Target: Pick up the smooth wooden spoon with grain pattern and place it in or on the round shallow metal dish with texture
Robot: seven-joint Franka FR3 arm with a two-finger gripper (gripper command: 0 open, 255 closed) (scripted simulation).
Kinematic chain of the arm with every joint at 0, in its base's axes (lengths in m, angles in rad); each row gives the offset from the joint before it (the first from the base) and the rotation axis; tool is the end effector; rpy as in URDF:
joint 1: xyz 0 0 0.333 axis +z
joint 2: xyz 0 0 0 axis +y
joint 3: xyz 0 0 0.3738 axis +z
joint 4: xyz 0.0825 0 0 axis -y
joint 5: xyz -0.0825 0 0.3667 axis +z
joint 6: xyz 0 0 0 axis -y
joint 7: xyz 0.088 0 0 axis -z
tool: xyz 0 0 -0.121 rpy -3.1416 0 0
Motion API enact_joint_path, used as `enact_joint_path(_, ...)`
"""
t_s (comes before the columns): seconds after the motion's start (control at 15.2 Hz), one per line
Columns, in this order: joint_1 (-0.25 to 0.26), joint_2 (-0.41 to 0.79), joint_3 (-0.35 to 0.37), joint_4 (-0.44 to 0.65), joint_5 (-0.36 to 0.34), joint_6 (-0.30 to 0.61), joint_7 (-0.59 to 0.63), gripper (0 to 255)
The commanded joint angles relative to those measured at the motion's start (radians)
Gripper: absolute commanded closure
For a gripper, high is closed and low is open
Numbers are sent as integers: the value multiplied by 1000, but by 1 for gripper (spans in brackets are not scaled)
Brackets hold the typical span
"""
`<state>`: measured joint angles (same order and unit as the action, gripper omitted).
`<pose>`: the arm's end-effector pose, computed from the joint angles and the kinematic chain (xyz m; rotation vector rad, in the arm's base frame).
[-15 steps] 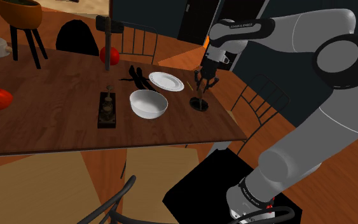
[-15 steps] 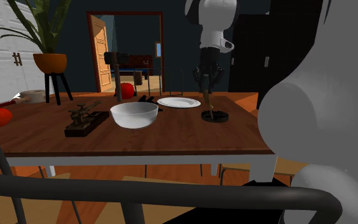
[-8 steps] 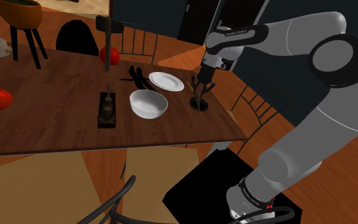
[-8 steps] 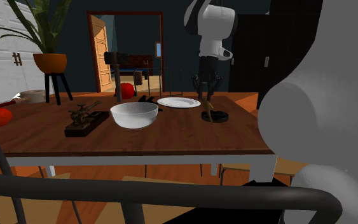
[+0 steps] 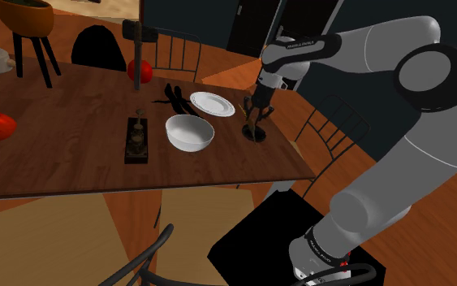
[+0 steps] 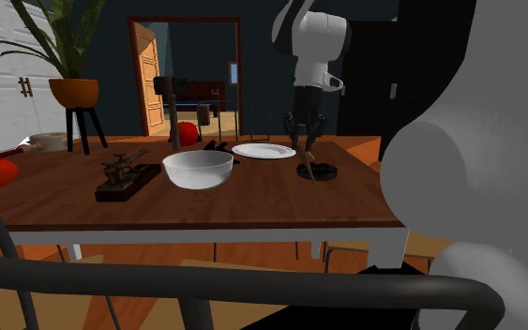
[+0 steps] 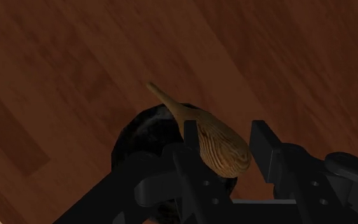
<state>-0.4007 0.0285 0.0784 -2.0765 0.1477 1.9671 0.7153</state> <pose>0.4983 -0.1547 0.4574 -2.5774 1.5873 0.2447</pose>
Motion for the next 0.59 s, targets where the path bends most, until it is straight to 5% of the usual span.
enact_joint_path(0.0,1,6,1,-14,-1,-33,2,0)
enact_joint_path(0.33,0,11,0,-5,-2,-37,1,0)
enact_joint_path(0.53,-7,-1,-6,82,-8,-137,4,0)
